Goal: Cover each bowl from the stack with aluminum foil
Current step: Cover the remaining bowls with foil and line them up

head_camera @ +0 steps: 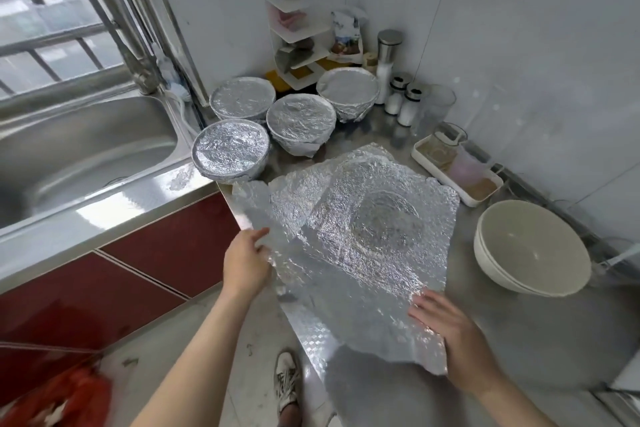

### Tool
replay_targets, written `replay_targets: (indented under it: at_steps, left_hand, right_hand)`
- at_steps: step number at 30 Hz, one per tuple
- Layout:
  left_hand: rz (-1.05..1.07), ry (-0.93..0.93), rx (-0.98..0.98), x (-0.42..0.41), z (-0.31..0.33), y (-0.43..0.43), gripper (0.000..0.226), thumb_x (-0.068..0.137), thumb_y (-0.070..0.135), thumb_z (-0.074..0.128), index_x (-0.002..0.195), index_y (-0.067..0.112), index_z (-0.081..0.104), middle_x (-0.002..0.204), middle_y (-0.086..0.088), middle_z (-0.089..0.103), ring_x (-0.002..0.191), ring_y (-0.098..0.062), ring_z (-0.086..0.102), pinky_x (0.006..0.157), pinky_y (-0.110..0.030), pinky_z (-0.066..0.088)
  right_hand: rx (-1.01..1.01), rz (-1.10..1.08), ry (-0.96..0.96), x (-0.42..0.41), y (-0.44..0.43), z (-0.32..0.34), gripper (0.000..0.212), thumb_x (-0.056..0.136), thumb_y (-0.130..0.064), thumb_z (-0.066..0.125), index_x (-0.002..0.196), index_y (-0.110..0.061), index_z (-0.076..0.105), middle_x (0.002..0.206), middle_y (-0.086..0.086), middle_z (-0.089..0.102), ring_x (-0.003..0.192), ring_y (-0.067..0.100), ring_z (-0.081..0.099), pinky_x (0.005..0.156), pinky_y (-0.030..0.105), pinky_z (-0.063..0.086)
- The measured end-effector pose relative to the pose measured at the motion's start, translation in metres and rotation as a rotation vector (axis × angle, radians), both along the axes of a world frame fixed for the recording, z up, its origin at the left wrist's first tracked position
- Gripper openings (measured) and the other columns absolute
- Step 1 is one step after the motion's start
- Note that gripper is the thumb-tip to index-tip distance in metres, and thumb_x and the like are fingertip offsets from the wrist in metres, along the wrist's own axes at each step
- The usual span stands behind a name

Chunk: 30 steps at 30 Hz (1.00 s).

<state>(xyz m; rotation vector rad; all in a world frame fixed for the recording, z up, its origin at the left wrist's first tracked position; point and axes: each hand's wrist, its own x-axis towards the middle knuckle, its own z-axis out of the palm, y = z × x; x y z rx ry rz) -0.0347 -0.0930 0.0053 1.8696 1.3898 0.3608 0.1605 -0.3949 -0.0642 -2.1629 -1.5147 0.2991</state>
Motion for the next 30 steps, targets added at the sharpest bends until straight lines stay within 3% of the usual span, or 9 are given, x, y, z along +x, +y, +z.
replay_targets:
  at_steps: [4,9,13,15,19,21,24,27,30]
  left_hand:
    - [-0.171,-0.025,0.188,0.018,0.053,0.004,0.044,0.092,0.002,0.048,0.132,0.011,0.061,0.136,-0.007,0.058,0.122,-0.024,0.054,0.092,-0.023,0.037]
    - [-0.146,-0.275,-0.003,0.033,0.102,-0.001,0.040,0.098,0.011,0.050,0.137,0.017,0.055,0.094,0.014,0.063,0.070,-0.002,0.050,0.060,-0.005,0.040]
    - [-0.130,-0.397,0.000,0.042,0.145,-0.004,0.046,0.099,0.019,0.054,0.144,0.021,0.047,0.122,0.000,0.064,0.114,-0.033,0.060,0.099,-0.042,0.048]
    - [-0.117,-0.469,0.081,0.045,0.171,0.000,0.046,0.098,0.018,0.056,0.143,0.020,0.047,0.138,0.002,0.056,0.128,-0.031,0.052,0.109,-0.050,0.040]
    - [-0.111,-0.688,0.147,0.047,0.228,0.006,0.053,0.089,0.017,0.063,0.140,0.012,0.051,0.137,0.000,0.056,0.125,-0.015,0.055,0.108,-0.042,0.044]
    - [-0.121,-0.828,0.147,0.046,0.249,0.005,0.057,0.081,0.017,0.064,0.137,0.007,0.053,0.128,-0.003,0.062,0.121,-0.018,0.058,0.105,-0.041,0.047]
    - [-0.135,-0.951,0.216,0.042,0.266,-0.002,0.044,0.082,0.008,0.061,0.126,0.008,0.058,0.109,0.009,0.066,0.108,-0.005,0.062,0.097,-0.024,0.049]
    - [-0.065,-1.007,0.166,0.037,0.260,-0.006,0.058,0.080,0.008,0.061,0.137,0.006,0.051,0.124,0.006,0.063,0.117,-0.005,0.059,0.101,-0.027,0.048]
    - [0.012,-1.007,0.079,0.030,0.238,-0.015,0.071,0.074,0.014,0.062,0.144,0.013,0.046,0.138,0.010,0.054,0.126,-0.001,0.051,0.106,-0.022,0.042]
  right_hand:
    - [-0.058,-0.031,-0.035,-0.004,-0.013,-0.005,0.065,0.070,0.012,0.053,0.129,-0.014,0.061,0.137,-0.003,0.054,0.133,0.015,0.042,0.113,0.015,0.023]
    - [-0.113,-0.071,-0.061,-0.016,-0.017,-0.018,0.087,0.052,0.032,0.055,0.129,-0.008,0.059,0.140,0.002,0.052,0.132,0.018,0.041,0.113,0.017,0.022]
    - [-0.173,-0.129,-0.062,-0.029,-0.007,-0.029,0.080,0.052,0.027,0.053,0.124,-0.007,0.064,0.136,0.003,0.055,0.128,0.020,0.046,0.113,0.010,0.014]
    - [-0.211,-0.116,-0.090,-0.038,0.007,-0.026,0.069,0.057,0.011,0.044,0.120,-0.005,0.066,0.132,0.007,0.059,0.126,0.021,0.047,0.112,0.009,0.010]
    - [-0.353,-0.059,-0.162,-0.056,0.054,-0.022,0.067,0.046,-0.014,0.081,0.112,-0.008,0.072,0.123,0.005,0.066,0.112,0.024,0.064,0.097,0.022,0.044]
    - [-0.344,-0.047,-0.205,-0.064,0.082,-0.023,0.050,0.065,-0.030,0.073,0.110,-0.008,0.073,0.122,0.007,0.066,0.111,0.025,0.064,0.088,0.030,0.054]
    - [-0.432,-0.073,-0.129,-0.071,0.121,-0.010,0.053,0.089,-0.033,0.038,0.131,-0.008,0.058,0.143,0.010,0.049,0.134,0.025,0.044,0.106,0.038,0.043]
    - [-0.515,-0.081,0.078,-0.064,0.148,0.008,0.074,0.093,-0.038,0.044,0.154,-0.015,0.010,0.162,-0.001,-0.003,0.149,0.019,-0.006,0.118,0.047,0.012]
    - [-0.388,-0.233,0.302,-0.048,0.155,0.033,0.096,0.088,-0.049,0.057,0.154,-0.020,-0.006,0.161,-0.003,-0.015,0.147,0.018,-0.014,0.119,0.048,0.007]
